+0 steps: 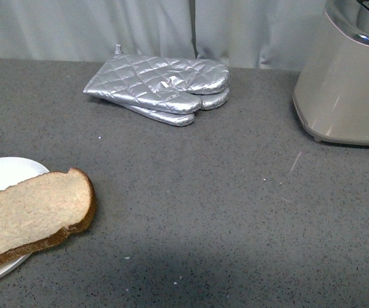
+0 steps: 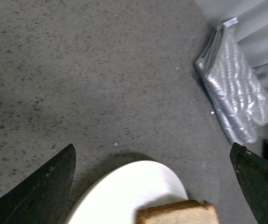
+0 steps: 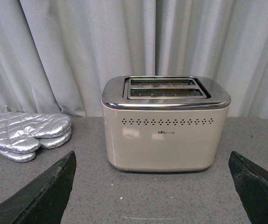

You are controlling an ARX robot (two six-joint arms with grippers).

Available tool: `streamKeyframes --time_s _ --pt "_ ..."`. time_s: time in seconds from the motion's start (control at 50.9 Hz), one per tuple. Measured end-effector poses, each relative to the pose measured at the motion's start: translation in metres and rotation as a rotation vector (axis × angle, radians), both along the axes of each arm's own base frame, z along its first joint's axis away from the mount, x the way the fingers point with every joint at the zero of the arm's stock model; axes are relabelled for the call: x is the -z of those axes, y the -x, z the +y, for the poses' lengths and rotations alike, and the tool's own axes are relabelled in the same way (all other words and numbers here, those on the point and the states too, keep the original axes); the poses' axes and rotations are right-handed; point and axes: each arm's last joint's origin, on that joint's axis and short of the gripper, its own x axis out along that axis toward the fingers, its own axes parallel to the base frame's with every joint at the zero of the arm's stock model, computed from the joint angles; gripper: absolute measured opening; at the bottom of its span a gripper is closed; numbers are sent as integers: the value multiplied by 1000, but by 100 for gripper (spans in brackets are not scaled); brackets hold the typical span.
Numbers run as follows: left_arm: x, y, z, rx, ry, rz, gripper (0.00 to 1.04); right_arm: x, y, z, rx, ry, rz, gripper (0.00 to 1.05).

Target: Put bread into toaster

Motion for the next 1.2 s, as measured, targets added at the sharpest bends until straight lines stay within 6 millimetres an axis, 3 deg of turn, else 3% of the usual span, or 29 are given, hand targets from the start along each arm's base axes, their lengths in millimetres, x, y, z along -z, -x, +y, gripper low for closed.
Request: streamKeyframes --time_s 0.196,0.491,0.942,1.198 --pt "25 -2 21 41 -93 102 98 0 0 0 0 0 0 95" --pt "45 -1 33 109 -231 204 98 0 0 0 0 0 0 95" --pt "49 1 31 229 -249 240 98 0 0 0 0 0 0 95" --pt "48 12 14 386 -150 252 98 0 0 0 0 0 0 95"
